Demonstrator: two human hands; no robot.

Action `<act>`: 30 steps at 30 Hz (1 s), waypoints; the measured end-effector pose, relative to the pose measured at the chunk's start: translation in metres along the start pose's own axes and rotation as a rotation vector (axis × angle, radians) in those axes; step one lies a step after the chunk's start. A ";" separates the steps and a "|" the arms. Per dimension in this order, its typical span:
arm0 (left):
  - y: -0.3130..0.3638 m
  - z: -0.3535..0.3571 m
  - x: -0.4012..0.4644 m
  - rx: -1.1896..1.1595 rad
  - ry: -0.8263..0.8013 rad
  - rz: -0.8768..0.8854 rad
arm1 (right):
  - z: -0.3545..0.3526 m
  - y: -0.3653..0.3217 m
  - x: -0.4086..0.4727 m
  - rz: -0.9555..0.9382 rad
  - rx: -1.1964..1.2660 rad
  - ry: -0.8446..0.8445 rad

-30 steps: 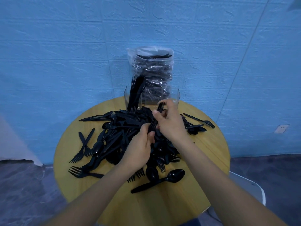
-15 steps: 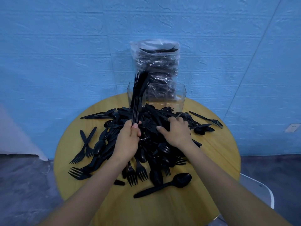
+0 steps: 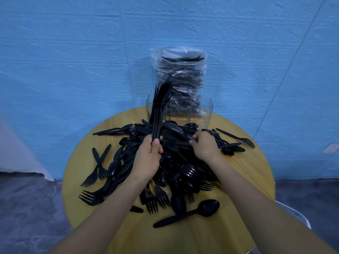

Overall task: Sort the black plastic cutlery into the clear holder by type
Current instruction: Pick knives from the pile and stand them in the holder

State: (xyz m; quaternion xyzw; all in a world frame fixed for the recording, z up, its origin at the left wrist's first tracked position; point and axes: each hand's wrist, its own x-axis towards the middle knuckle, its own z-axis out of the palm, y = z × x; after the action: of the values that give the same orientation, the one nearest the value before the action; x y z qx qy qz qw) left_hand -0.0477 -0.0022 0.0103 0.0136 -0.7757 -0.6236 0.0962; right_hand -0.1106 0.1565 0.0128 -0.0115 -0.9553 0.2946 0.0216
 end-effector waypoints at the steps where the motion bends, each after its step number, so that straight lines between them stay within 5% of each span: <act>1: 0.001 0.000 0.000 -0.002 0.001 0.003 | -0.001 0.000 0.000 0.004 -0.005 0.008; 6: 0.004 -0.001 0.001 -0.020 0.010 0.013 | -0.015 -0.002 -0.007 0.017 0.073 0.078; 19: 0.022 0.007 0.005 -0.191 0.129 -0.021 | -0.035 -0.021 -0.055 0.167 0.967 0.107; 30: 0.042 0.013 0.002 -0.311 0.112 0.044 | -0.010 -0.053 -0.084 0.145 0.991 -0.132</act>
State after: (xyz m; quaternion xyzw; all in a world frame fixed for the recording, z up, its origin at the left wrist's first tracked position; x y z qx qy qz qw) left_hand -0.0479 0.0197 0.0490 0.0160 -0.6632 -0.7322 0.1539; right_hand -0.0269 0.1150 0.0482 -0.0474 -0.6968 0.7134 -0.0564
